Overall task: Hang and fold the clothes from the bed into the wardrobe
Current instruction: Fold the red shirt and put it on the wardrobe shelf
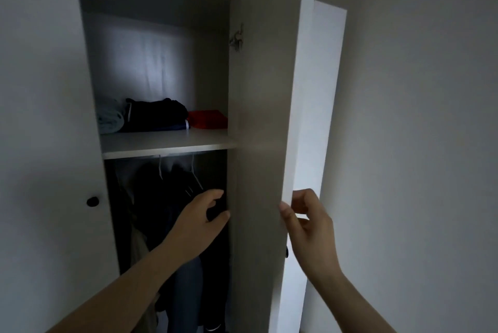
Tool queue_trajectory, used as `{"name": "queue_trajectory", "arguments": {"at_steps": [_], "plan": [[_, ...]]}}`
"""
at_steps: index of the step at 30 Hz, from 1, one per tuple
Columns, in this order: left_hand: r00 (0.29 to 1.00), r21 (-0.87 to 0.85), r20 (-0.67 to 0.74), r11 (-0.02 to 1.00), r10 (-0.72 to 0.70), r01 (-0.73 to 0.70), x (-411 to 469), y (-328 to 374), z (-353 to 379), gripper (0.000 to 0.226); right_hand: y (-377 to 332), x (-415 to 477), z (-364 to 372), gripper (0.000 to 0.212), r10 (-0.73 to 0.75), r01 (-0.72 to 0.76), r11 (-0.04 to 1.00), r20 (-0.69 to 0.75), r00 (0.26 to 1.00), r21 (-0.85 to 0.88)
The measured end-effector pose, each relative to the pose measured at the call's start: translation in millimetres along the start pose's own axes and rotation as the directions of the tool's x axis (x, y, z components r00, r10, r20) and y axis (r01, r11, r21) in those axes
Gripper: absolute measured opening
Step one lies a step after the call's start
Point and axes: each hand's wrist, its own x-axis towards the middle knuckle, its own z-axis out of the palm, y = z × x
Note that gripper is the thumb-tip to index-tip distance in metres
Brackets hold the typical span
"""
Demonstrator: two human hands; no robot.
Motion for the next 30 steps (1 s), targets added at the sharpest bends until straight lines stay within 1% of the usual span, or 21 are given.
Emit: {"name": "queue_trajectory", "arguments": {"at_steps": [3,5,10,14,18,22,27,30], "plan": [[1.000,0.006,-0.027,1.000,-0.013,0.013,-0.4,-15.4,-24.1,0.047,-10.0,-2.6,28.7,0.012,-0.024,0.023,0.999,0.016,1.000,0.037],[0.998,0.012,-0.051,1.000,-0.022,0.023,-3.0,-29.5,-45.6,0.047,-19.4,-2.4,53.6,0.016,-0.045,0.041,0.997,0.055,0.997,0.071],[0.993,0.005,-0.092,0.998,-0.070,0.070,-8.0,-56.9,-101.3,0.047,-40.4,2.4,117.2,0.025,-0.041,0.019,0.989,0.149,0.988,0.147],[0.985,0.026,-0.146,0.995,-0.091,0.096,-16.8,-81.1,-148.8,0.045,-52.1,8.7,177.2,0.032,-0.032,0.016,0.993,0.135,0.990,0.120],[0.984,0.050,-0.155,0.994,-0.092,0.100,-27.4,-104.0,-197.2,0.039,-59.7,15.4,239.0,0.032,-0.009,-0.004,0.993,0.103,0.995,0.117],[0.976,0.077,-0.188,0.989,-0.109,0.125,-37.8,-125.1,-238.8,0.042,-65.5,26.6,292.8,0.031,-0.038,0.033,0.997,0.073,0.997,0.070],[0.967,0.143,-0.226,0.978,-0.114,0.149,-44.2,-146.6,-272.3,0.043,-66.4,45.3,338.8,0.035,-0.020,0.018,1.000,0.090,0.996,0.020],[0.958,0.159,-0.259,0.972,-0.127,0.172,-46.0,-158.2,-279.3,0.041,-62.3,54.3,357.4,0.033,-0.032,0.030,0.999,0.139,0.990,0.020]]}}
